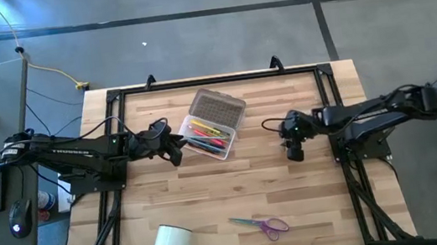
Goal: Pick & place school supplies into a supply box
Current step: Put the dark green crayon into the supply box
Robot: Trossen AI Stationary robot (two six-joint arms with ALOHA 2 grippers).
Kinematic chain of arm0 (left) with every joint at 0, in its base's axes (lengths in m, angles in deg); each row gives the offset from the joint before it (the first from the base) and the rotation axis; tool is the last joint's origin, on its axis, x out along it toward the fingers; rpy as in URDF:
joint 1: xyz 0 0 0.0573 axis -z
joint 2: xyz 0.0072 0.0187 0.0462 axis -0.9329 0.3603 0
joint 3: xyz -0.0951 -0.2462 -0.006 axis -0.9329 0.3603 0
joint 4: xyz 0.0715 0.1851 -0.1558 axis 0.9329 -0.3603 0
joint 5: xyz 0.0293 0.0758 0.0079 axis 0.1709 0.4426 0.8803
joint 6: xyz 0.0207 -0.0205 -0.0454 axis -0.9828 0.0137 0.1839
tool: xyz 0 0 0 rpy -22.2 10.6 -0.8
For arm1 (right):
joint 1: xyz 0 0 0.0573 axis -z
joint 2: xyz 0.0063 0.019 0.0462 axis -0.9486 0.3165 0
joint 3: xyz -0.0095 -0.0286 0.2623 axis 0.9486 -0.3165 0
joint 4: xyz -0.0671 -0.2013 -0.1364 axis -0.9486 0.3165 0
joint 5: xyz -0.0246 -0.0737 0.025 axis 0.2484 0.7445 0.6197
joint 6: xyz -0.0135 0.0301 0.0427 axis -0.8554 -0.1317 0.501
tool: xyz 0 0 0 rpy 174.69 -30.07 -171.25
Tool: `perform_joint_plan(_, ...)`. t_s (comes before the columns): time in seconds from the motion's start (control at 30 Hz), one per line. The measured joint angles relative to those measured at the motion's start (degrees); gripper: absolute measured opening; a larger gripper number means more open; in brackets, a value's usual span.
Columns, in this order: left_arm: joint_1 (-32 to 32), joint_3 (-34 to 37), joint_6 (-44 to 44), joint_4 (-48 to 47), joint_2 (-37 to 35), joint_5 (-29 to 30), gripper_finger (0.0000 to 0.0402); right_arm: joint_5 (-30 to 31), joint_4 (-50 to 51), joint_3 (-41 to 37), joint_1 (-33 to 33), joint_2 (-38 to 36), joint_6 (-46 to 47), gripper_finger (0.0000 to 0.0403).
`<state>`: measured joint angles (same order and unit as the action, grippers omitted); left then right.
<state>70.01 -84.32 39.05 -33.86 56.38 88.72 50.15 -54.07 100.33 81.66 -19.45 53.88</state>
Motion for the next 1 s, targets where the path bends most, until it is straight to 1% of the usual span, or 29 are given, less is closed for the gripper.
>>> perform_joint_plan(0.13, 0.00, 0.00, 0.00, 0.12, 0.00, 0.04, 0.0156, 1.08, -0.79, 1.76, 0.02, 3.82, 0.87, 0.0129)
perform_joint_plan(0.27, 0.00, 0.00, 0.00, 0.26, 0.00, 0.08, 0.0156, -0.79, -8.71, 5.87, -0.02, 4.79, 6.96, 0.0129)
perform_joint_plan(0.33, 0.00, 0.00, 0.00, 0.27, 0.00, 0.08, 0.0156, -1.82, -8.81, 8.80, -0.02, 4.77, 10.39, 0.0129)
perform_joint_plan(0.43, 0.00, 0.00, 0.00, 0.27, 0.00, 0.08, 0.0156, -2.02, -2.57, 11.58, -0.57, 4.77, 14.43, 0.0129)
perform_joint_plan(0.53, 0.00, 0.00, 0.00, 0.27, 0.00, 0.08, 0.0156, -0.30, 6.85, 11.65, -2.04, 4.77, 18.48, 0.0129)
perform_joint_plan(0.67, 0.00, 0.00, 0.00, 0.28, 0.00, 0.24, 0.0156, -0.25, 21.07, 10.75, -5.44, 4.77, 31.27, 0.0129)
perform_joint_plan(0.73, 0.00, 0.00, 0.00, 0.29, 0.00, 0.36, 0.0156, 0.37, 26.24, 10.73, -7.23, 4.77, 36.61, 0.0129)
perform_joint_plan(0.8, 0.00, 0.00, 0.00, 0.29, 0.00, 1.18, 0.0156, 2.63, 27.34, 10.73, -9.04, 4.77, 39.29, 0.0129)
perform_joint_plan(0.93, 0.00, 0.00, -0.01, 0.31, 0.00, 2.85, 0.0156, 8.34, 24.64, 10.73, -10.80, 4.79, 42.37, 0.0129)
perform_joint_plan(1.0, 0.00, 0.00, 0.00, 0.31, 0.00, 3.10, 0.0156, 11.15, 23.36, 10.75, -10.87, 5.29, 46.62, 0.0129)
